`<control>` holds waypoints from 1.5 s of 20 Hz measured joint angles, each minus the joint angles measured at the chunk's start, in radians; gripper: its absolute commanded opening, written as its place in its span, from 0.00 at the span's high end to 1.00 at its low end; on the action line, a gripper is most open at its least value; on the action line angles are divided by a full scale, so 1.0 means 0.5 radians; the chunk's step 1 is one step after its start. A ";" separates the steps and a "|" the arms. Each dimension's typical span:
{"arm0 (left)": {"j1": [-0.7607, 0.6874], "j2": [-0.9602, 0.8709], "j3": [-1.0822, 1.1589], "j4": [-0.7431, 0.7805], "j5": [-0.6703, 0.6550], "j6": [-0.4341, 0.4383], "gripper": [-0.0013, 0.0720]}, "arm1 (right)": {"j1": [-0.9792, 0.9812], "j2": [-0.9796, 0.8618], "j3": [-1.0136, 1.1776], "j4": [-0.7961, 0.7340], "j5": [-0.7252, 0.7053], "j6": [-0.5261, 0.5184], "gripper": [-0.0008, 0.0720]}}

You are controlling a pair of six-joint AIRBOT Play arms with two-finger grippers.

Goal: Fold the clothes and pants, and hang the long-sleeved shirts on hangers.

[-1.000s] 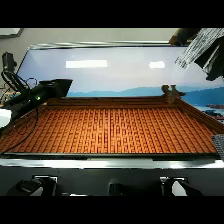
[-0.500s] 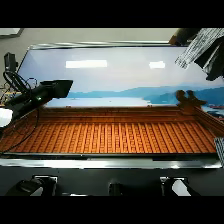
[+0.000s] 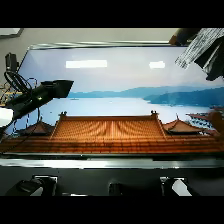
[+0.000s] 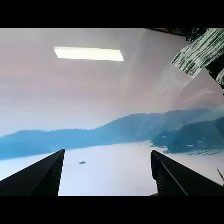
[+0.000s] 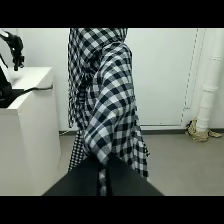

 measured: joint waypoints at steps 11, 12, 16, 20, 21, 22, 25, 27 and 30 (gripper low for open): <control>0.001 0.000 0.000 0.000 0.002 0.000 0.16 | -0.002 0.356 0.002 0.517 -0.150 -0.095 0.06; 0.002 0.000 0.000 0.000 0.002 -0.001 0.16 | -0.002 0.394 0.002 0.705 -0.302 -0.121 0.06; 0.002 0.000 0.000 0.000 0.001 -0.002 0.16 | 0.043 0.375 0.002 1.910 -0.738 -0.609 0.06; 0.014 0.008 0.000 0.000 -0.006 -0.005 0.16 | 0.467 0.106 -0.002 2.939 -0.386 -1.511 0.09; 0.032 0.012 0.000 0.000 -0.023 -0.005 0.16 | 0.604 0.031 -0.002 3.025 -0.227 -1.640 0.09; 0.060 0.018 0.000 0.002 -0.059 -0.005 0.16 | 0.755 -0.054 -0.018 3.053 -0.022 -1.733 0.09; 0.224 0.037 0.000 0.067 -0.289 -0.001 0.16 | 1.127 -0.200 -0.254 2.950 0.418 -1.815 0.16; 0.365 0.044 0.000 0.153 -0.493 0.001 0.22 | 1.338 -0.218 -0.529 2.844 0.590 -1.818 0.26; 0.554 0.050 0.000 0.302 -0.790 0.011 0.96 | 1.617 -0.160 -0.954 2.686 0.636 -1.762 0.95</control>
